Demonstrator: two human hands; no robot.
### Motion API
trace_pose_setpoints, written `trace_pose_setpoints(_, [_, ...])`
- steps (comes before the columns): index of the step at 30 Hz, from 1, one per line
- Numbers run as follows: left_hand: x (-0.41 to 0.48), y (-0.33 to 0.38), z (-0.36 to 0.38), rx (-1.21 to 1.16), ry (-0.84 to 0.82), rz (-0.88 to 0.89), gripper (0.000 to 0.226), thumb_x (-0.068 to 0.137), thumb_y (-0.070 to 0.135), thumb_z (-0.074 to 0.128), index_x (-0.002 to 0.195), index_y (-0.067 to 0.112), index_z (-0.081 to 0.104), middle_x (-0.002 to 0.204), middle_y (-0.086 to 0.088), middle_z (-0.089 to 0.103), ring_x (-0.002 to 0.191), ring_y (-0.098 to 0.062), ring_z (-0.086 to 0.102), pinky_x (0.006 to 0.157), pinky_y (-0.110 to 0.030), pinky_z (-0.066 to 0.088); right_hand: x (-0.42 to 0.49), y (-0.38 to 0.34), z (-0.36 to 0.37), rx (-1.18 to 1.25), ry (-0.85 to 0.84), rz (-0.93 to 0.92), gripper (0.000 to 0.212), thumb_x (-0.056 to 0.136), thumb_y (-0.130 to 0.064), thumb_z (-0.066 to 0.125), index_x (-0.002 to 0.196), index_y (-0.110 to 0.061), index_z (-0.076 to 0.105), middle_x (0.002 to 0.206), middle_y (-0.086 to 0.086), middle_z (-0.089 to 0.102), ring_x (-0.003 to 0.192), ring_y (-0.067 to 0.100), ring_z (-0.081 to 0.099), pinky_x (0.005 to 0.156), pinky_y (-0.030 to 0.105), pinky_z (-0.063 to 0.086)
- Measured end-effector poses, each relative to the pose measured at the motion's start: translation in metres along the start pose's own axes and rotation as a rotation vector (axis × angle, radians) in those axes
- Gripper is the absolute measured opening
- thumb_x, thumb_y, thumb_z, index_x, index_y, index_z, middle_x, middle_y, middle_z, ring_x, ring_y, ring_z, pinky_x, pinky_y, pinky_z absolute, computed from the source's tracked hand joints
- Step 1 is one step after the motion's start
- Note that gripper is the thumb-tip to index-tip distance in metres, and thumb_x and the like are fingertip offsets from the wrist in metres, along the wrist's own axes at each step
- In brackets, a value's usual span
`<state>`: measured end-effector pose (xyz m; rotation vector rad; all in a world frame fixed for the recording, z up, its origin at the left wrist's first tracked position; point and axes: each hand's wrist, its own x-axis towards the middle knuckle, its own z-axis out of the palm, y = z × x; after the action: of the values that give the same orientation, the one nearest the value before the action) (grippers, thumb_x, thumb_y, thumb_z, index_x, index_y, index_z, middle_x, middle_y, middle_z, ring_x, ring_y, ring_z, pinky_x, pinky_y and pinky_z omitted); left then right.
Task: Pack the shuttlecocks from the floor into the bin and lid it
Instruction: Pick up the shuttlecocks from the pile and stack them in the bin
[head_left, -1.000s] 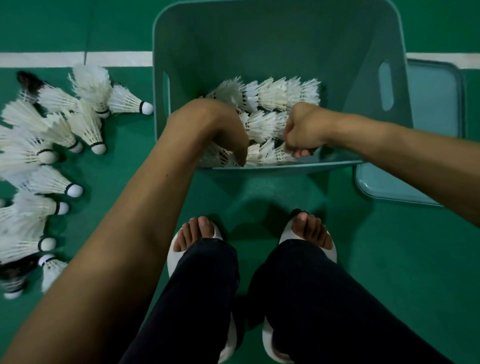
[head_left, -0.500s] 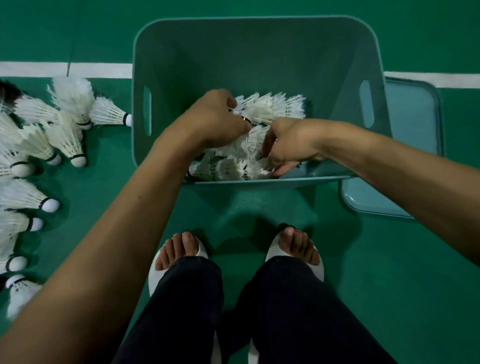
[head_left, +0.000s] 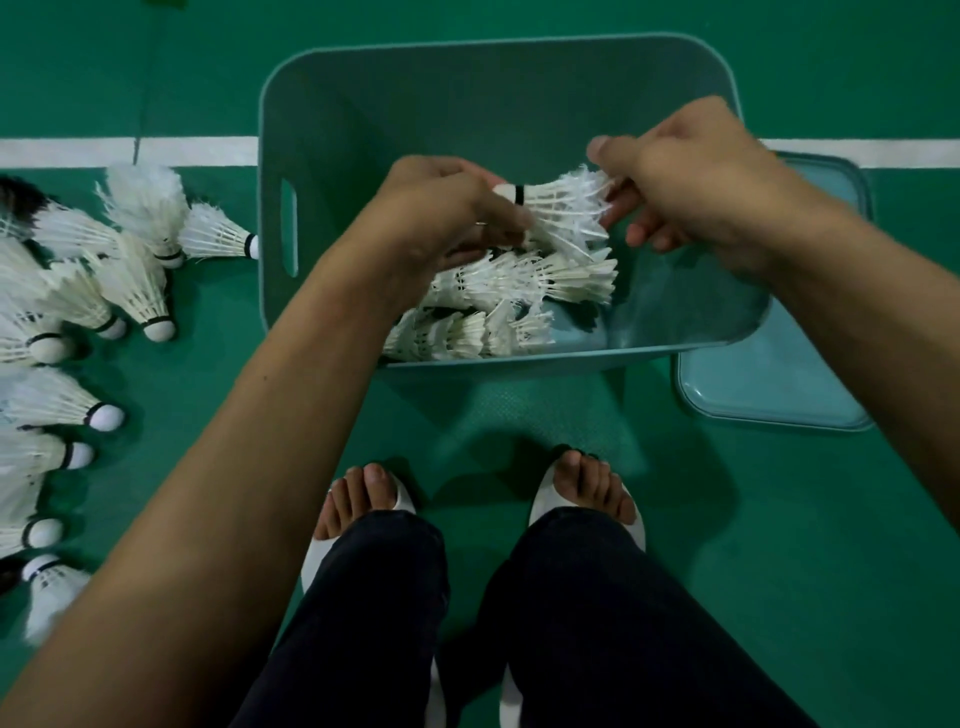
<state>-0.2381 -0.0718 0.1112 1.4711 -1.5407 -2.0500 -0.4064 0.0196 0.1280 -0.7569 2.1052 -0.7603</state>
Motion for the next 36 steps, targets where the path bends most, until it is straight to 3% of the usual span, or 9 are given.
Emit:
trace_pose_setpoints(4, [-0.002, -0.009, 0.008, 0.122, -0.035, -0.009, 0.028, 0.074, 0.000, 0.083, 0.092, 0.015, 0.068, 0.088, -0.003, 0.078, 0.083, -0.014, 0.074, 0.078, -0.026, 0.053, -0.009, 0.008, 0.000, -0.146, 0.058, -0.053, 0.038, 0.088, -0.036, 0.076, 0.083, 0.002, 0.073, 0.057, 0.005, 0.058, 0.037, 0.009, 0.043, 0.040, 0.018, 0.033])
trace_pose_setpoints(8, [0.001, -0.016, 0.014, 0.579, 0.034, 0.080, 0.025, 0.071, 0.012, 0.090, 0.093, 0.018, 0.079, 0.096, 0.001, 0.075, 0.093, -0.013, 0.070, 0.078, -0.025, 0.055, -0.016, 0.011, -0.002, -0.488, 0.014, -0.071, 0.018, 0.085, -0.024, 0.077, 0.083, -0.006, 0.075, 0.068, 0.007, 0.069, 0.065, 0.018, 0.066, 0.064, 0.027, 0.050])
trace_pose_setpoints(11, [0.002, -0.017, 0.012, 0.822, 0.001, 0.086, 0.024, 0.082, 0.005, 0.080, 0.100, 0.020, 0.078, 0.087, 0.006, 0.067, 0.080, -0.006, 0.064, 0.062, -0.019, 0.044, -0.019, 0.012, 0.013, -0.764, 0.038, -0.080, 0.014, 0.080, -0.014, 0.069, 0.078, -0.007, 0.057, 0.073, 0.013, 0.053, 0.079, 0.036, 0.057, 0.075, 0.035, 0.050])
trace_pose_setpoints(14, [0.004, -0.021, 0.006, 1.016, -0.019, 0.036, 0.028, 0.086, 0.000, 0.069, 0.106, 0.018, 0.078, 0.108, 0.000, 0.071, 0.084, -0.015, 0.060, 0.076, -0.025, 0.043, -0.019, 0.015, 0.028, -0.844, -0.016, -0.070, 0.023, 0.083, -0.003, 0.062, 0.076, -0.009, 0.042, 0.070, 0.008, 0.037, 0.078, 0.035, 0.049, 0.072, 0.036, 0.043])
trace_pose_setpoints(17, [0.006, -0.026, 0.001, 1.119, -0.067, -0.028, 0.035, 0.088, 0.000, 0.064, 0.116, 0.017, 0.076, 0.129, -0.007, 0.068, 0.093, -0.021, 0.056, 0.080, -0.027, 0.042, -0.013, 0.019, 0.036, -0.822, -0.023, -0.048, 0.018, 0.082, 0.004, 0.061, 0.076, -0.006, 0.047, 0.071, 0.010, 0.047, 0.065, 0.029, 0.052, 0.066, 0.031, 0.045])
trace_pose_setpoints(21, [0.005, -0.028, 0.001, 1.140, -0.130, -0.039, 0.041, 0.090, -0.003, 0.057, 0.120, 0.019, 0.074, 0.139, -0.006, 0.062, 0.098, -0.021, 0.054, 0.084, -0.029, 0.043, 0.002, 0.024, 0.046, -0.649, -0.198, 0.118, 0.011, 0.085, 0.001, 0.072, 0.079, -0.004, 0.064, 0.059, 0.008, 0.069, 0.036, 0.014, 0.063, 0.031, 0.013, 0.038])
trace_pose_setpoints(25, [0.005, -0.028, 0.003, 1.170, -0.190, -0.046, 0.038, 0.090, 0.001, 0.059, 0.119, 0.021, 0.075, 0.135, -0.006, 0.064, 0.103, -0.023, 0.058, 0.086, -0.032, 0.047, 0.009, 0.029, 0.048, -0.327, -0.293, 0.295, 0.024, 0.089, -0.003, 0.076, 0.104, 0.009, 0.062, 0.099, 0.023, 0.069, 0.043, 0.022, 0.068, 0.043, 0.027, 0.058])
trace_pose_setpoints(28, [0.004, -0.027, 0.002, 1.212, -0.228, -0.065, 0.037, 0.095, 0.004, 0.051, 0.123, 0.016, 0.072, 0.138, -0.005, 0.062, 0.116, -0.025, 0.060, 0.099, -0.038, 0.050, 0.012, 0.032, 0.042, -0.198, -0.281, 0.353, 0.028, 0.089, -0.003, 0.075, 0.109, 0.012, 0.063, 0.088, 0.023, 0.065, 0.064, 0.030, 0.073, 0.070, 0.040, 0.066])
trace_pose_setpoints(36, [0.003, -0.028, 0.001, 1.286, -0.283, -0.083, 0.038, 0.096, 0.007, 0.043, 0.121, 0.013, 0.070, 0.136, -0.005, 0.062, 0.122, -0.027, 0.058, 0.108, -0.045, 0.047, 0.018, 0.041, 0.055, -0.339, -0.365, 0.365, 0.009, 0.095, -0.001, 0.067, 0.093, 0.008, 0.068, 0.070, 0.018, 0.070, 0.059, 0.031, 0.069, 0.059, 0.038, 0.064])
